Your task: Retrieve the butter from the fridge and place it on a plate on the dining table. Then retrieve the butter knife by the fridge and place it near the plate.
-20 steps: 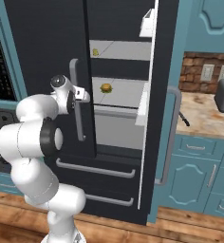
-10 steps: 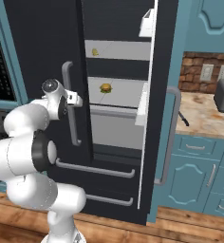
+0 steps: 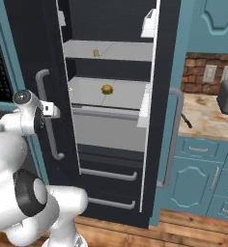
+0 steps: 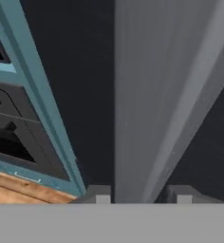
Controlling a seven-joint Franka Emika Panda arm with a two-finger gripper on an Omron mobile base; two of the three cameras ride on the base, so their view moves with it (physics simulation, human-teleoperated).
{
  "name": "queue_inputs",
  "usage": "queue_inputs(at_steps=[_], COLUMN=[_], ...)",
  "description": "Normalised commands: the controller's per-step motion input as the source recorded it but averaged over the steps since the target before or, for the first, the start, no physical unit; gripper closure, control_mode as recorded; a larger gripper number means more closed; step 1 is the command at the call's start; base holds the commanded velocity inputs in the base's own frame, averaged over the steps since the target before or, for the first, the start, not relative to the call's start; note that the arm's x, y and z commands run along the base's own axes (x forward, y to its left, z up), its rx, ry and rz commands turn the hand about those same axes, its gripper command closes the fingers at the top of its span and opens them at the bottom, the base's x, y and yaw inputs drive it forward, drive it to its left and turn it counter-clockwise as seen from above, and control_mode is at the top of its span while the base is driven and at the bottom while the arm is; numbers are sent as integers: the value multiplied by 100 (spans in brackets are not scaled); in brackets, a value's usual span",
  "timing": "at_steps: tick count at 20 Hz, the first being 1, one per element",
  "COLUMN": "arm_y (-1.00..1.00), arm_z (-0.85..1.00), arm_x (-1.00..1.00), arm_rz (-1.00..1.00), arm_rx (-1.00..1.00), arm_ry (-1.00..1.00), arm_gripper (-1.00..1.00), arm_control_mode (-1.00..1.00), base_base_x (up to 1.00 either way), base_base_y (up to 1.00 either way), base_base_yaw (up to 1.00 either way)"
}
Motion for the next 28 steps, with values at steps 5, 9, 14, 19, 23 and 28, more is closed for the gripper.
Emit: queue_inputs(at_steps=[5, 9, 14, 19, 23, 28], arm_y=[81, -57, -100, -74, -22, 21], arm_z=[10, 42, 66, 45, 51, 18], arm_x=[-99, -77, -15, 39, 64, 80], arm_rz=[8, 0, -7, -13, -16, -13], arm_rx=[-6, 11, 26, 18, 9, 2], arm_ry=[1, 0, 7, 8, 10, 14], arm_gripper=[-100, -100, -100, -100, -100, -100], arm_control_mode=[-100, -100, -100, -100, -100, -100], base_base_x=[0, 0, 0, 0, 0, 0], base_base_y=[0, 0, 0, 0, 0, 0], base_base_yaw=[0, 0, 0, 0, 0, 0])
